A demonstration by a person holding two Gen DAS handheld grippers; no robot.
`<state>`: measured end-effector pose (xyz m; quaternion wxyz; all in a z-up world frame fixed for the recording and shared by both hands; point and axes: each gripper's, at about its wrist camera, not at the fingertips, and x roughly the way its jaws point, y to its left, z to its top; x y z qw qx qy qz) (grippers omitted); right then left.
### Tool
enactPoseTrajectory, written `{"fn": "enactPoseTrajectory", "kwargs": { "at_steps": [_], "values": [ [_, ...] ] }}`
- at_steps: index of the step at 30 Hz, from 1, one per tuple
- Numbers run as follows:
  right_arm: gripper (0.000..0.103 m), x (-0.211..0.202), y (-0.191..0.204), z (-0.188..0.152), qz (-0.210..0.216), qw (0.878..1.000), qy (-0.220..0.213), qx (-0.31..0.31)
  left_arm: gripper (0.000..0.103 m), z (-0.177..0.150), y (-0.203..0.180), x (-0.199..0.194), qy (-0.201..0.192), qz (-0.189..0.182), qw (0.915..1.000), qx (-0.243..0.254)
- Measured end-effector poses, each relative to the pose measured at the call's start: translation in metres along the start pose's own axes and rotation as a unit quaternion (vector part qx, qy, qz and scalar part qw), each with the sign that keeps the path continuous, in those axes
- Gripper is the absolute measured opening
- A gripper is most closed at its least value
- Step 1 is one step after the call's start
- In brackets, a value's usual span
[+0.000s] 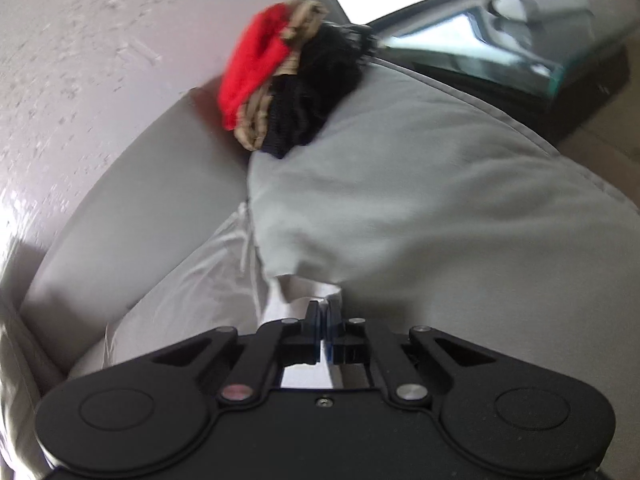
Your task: Fold clothes
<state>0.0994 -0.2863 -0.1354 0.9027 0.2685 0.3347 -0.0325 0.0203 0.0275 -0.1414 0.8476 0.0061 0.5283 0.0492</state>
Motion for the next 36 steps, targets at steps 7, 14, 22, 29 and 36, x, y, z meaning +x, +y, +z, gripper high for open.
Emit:
{"fn": "enactPoseTrajectory", "kwargs": {
  "at_steps": [7,14,22,29,36],
  "values": [
    [0.003,0.002,0.091,-0.048,0.033,0.977,0.026,-0.208,0.072,-0.005,0.010,0.002,-0.005,-0.009,0.9999,-0.012],
    [0.009,0.021,0.118,-0.110,0.062,0.938,0.144,-0.309,0.072,-0.008,0.017,0.003,-0.008,-0.011,0.9997,-0.021],
    [0.017,0.011,0.070,-0.049,0.019,0.977,0.113,-0.178,0.072,-0.006,0.016,0.001,-0.016,-0.005,0.9996,-0.022],
    [0.004,0.051,0.056,-0.067,-0.090,0.951,0.185,-0.232,0.072,-0.007,0.010,0.000,-0.015,-0.002,0.9998,-0.014],
    [0.001,0.014,0.046,-0.083,-0.130,0.930,0.212,-0.272,0.070,-0.008,0.019,0.003,-0.023,0.003,0.9996,-0.019]
  ]
}}
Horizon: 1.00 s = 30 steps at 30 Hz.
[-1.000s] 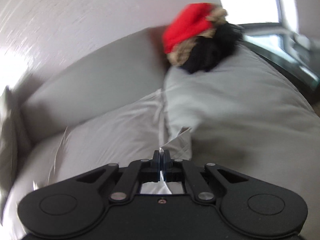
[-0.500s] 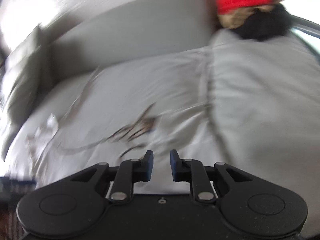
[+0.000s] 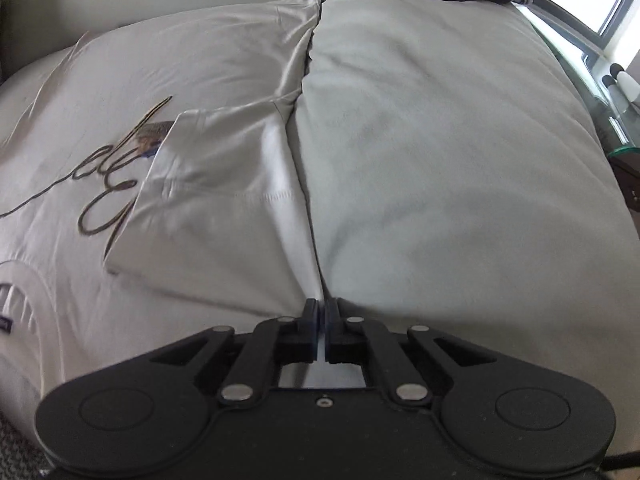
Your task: Fold clothes
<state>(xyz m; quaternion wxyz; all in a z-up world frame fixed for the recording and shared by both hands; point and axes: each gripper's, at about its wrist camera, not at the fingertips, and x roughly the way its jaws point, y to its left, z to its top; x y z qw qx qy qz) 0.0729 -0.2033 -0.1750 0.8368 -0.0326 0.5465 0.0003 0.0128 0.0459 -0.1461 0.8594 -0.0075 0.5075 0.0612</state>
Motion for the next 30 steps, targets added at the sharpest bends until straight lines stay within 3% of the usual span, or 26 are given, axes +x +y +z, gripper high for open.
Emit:
{"fn": "enactPoseTrajectory", "kwargs": {
  "at_steps": [3,6,8,11,16,20,23,26,27,29,30],
  "values": [
    [0.006,-0.021,-0.003,0.006,0.032,0.997,-0.053,0.034,0.066,0.001,0.004,0.000,-0.010,0.001,0.9999,0.003],
    [0.006,-0.019,-0.009,0.025,0.116,0.985,-0.084,0.101,0.063,0.004,0.007,0.003,-0.013,0.005,0.9999,0.001],
    [0.006,-0.003,-0.009,0.041,0.163,0.974,-0.076,0.140,0.063,0.005,0.009,0.007,-0.011,0.007,0.9999,-0.001],
    [0.006,0.026,0.005,0.062,0.198,0.965,-0.060,0.160,0.064,0.004,0.011,0.011,-0.007,0.013,0.9999,0.003],
    [0.008,0.066,0.033,0.086,0.184,0.969,-0.037,0.163,0.067,0.004,0.017,0.013,-0.006,0.012,0.9999,0.008],
    [0.014,0.066,0.029,0.091,0.219,0.956,-0.074,0.180,0.067,0.005,0.016,0.013,-0.010,0.013,0.9998,0.013],
    [0.014,0.054,0.019,0.090,0.200,0.954,-0.108,0.197,0.067,0.005,0.016,0.015,-0.014,0.009,0.9998,0.012],
    [0.015,0.070,0.016,0.092,0.197,0.958,-0.061,0.201,0.067,0.006,0.015,0.016,-0.008,0.004,0.9999,0.005],
    [0.017,0.078,0.018,0.092,0.205,0.957,-0.042,0.199,0.067,0.005,0.014,0.016,-0.006,0.004,1.0000,0.003],
    [0.032,0.077,0.022,0.094,0.215,0.958,-0.052,0.183,0.067,0.004,0.013,0.012,-0.010,0.007,0.9999,0.007],
    [0.032,0.072,0.022,0.094,0.224,0.955,-0.056,0.184,0.067,0.003,0.012,0.009,-0.011,0.009,0.9999,0.008]
  ]
}}
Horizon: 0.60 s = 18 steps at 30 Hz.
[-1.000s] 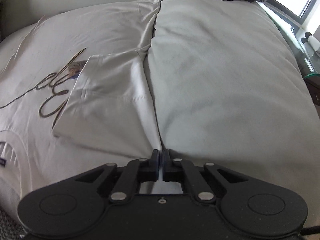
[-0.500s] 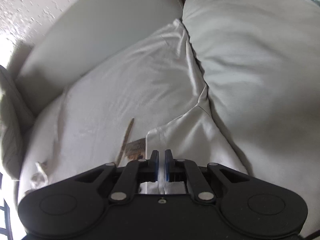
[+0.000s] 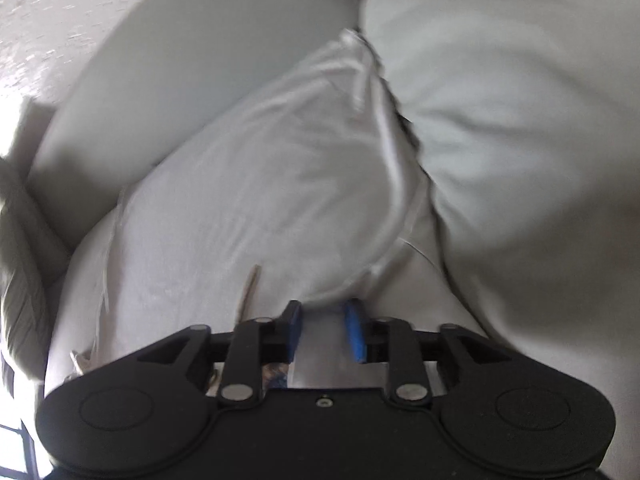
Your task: Fold clothes
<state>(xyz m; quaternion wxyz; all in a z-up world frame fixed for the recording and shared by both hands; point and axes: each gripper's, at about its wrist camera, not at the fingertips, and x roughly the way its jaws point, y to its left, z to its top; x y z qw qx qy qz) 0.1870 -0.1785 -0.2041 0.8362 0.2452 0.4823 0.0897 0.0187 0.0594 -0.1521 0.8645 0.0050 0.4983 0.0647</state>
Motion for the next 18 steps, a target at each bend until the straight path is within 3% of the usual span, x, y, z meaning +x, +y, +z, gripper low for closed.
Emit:
{"fn": "enactPoseTrajectory", "kwargs": {
  "at_steps": [3,6,8,14,18],
  "values": [
    [0.031,-0.016,0.007,-0.001,0.020,1.000,-0.008,0.002,0.067,-0.002,0.001,-0.005,-0.003,0.003,1.0000,0.003],
    [0.026,-0.036,0.011,-0.013,-0.022,0.999,-0.008,-0.025,0.067,-0.004,0.000,-0.006,-0.003,-0.002,1.0000,0.002],
    [0.015,-0.047,0.010,-0.026,-0.037,0.999,-0.006,-0.040,0.067,-0.005,-0.002,-0.005,-0.002,-0.006,1.0000,0.002],
    [0.015,-0.055,0.013,-0.072,-0.018,0.996,0.037,-0.077,0.069,-0.011,-0.009,0.001,0.003,-0.006,0.9999,0.010],
    [0.015,-0.083,0.018,-0.088,0.004,0.995,0.046,-0.090,0.069,-0.013,-0.007,-0.004,-0.003,-0.004,0.9999,0.014]
  ]
}}
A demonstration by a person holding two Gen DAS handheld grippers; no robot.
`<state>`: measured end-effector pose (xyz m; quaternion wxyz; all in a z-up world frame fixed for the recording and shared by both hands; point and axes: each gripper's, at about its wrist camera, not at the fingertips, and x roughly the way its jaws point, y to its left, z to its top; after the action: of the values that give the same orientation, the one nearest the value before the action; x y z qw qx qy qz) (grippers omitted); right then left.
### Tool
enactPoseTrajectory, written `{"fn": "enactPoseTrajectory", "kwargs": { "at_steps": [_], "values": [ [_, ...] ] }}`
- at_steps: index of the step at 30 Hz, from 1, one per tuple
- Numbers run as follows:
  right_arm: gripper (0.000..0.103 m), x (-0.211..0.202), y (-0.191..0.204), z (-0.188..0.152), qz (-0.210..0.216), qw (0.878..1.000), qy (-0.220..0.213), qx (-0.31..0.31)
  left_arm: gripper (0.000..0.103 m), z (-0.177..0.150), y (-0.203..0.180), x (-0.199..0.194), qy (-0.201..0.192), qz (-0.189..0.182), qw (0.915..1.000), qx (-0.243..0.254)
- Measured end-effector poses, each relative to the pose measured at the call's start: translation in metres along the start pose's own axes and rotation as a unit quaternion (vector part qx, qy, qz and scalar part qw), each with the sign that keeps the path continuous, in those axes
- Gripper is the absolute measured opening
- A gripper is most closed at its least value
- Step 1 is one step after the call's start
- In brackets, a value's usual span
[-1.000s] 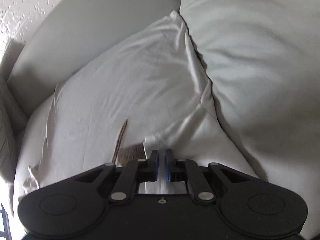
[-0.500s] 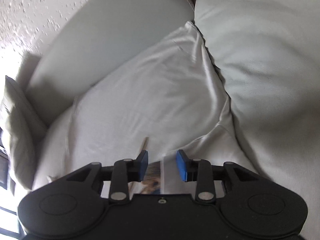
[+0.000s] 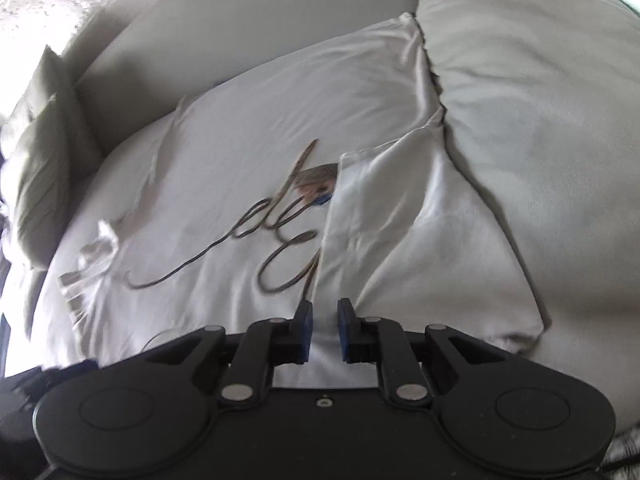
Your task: Fold clothes
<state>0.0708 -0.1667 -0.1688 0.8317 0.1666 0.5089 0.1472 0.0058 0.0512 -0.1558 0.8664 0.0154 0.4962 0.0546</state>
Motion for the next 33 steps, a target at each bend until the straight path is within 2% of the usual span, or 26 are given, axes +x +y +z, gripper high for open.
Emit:
{"fn": "enactPoseTrajectory", "kwargs": {
  "at_steps": [3,5,7,10,12,16,18,21,24,28,29,31,33],
  "values": [
    [0.015,-0.023,-0.013,0.002,-0.001,0.999,-0.030,0.039,0.069,0.000,0.003,-0.004,-0.005,0.002,1.0000,-0.001],
    [0.015,-0.032,-0.025,0.007,-0.033,0.996,-0.060,0.059,0.069,0.000,0.005,-0.006,-0.007,0.002,1.0000,-0.006],
    [0.015,-0.032,-0.039,0.012,-0.069,0.993,-0.068,0.071,0.069,0.000,0.006,-0.005,-0.006,-0.001,0.9999,-0.012],
    [0.015,-0.013,-0.056,0.013,-0.110,0.991,-0.041,0.068,0.068,0.000,0.005,-0.004,-0.004,-0.003,0.9999,-0.013],
    [0.000,-0.002,-0.060,0.009,-0.158,0.986,-0.020,0.051,0.068,-0.001,0.004,-0.003,-0.002,-0.005,0.9999,-0.013],
    [0.000,-0.002,-0.050,0.003,-0.204,0.978,-0.009,0.038,0.068,-0.003,0.005,-0.006,-0.008,-0.004,0.9999,-0.009],
    [0.004,-0.008,-0.046,0.004,-0.187,0.981,-0.024,0.045,0.068,-0.002,0.006,-0.006,-0.009,-0.004,0.9999,-0.011],
    [0.007,-0.014,-0.041,0.007,-0.115,0.990,-0.053,0.057,0.068,-0.001,0.005,-0.005,-0.011,-0.006,0.9999,-0.011],
    [0.007,-0.005,-0.031,0.009,-0.050,0.996,-0.047,0.062,0.068,-0.001,0.001,0.001,-0.009,-0.010,0.9999,-0.005],
    [0.008,0.009,-0.015,-0.006,-0.057,0.998,-0.026,0.026,0.065,-0.005,-0.005,0.004,-0.002,-0.018,0.9998,0.008],
    [0.008,0.008,-0.011,-0.009,-0.060,0.998,-0.018,0.017,0.061,-0.008,-0.005,0.001,0.003,-0.027,0.9995,0.016],
    [0.008,-0.003,-0.009,-0.014,-0.057,0.998,0.002,0.022,0.057,-0.014,-0.005,-0.007,0.013,-0.048,0.9982,0.035],
    [0.011,-0.015,-0.009,-0.018,-0.040,0.999,0.005,0.036,0.050,-0.019,0.003,-0.014,0.016,-0.061,0.9974,0.033]
  ]
}}
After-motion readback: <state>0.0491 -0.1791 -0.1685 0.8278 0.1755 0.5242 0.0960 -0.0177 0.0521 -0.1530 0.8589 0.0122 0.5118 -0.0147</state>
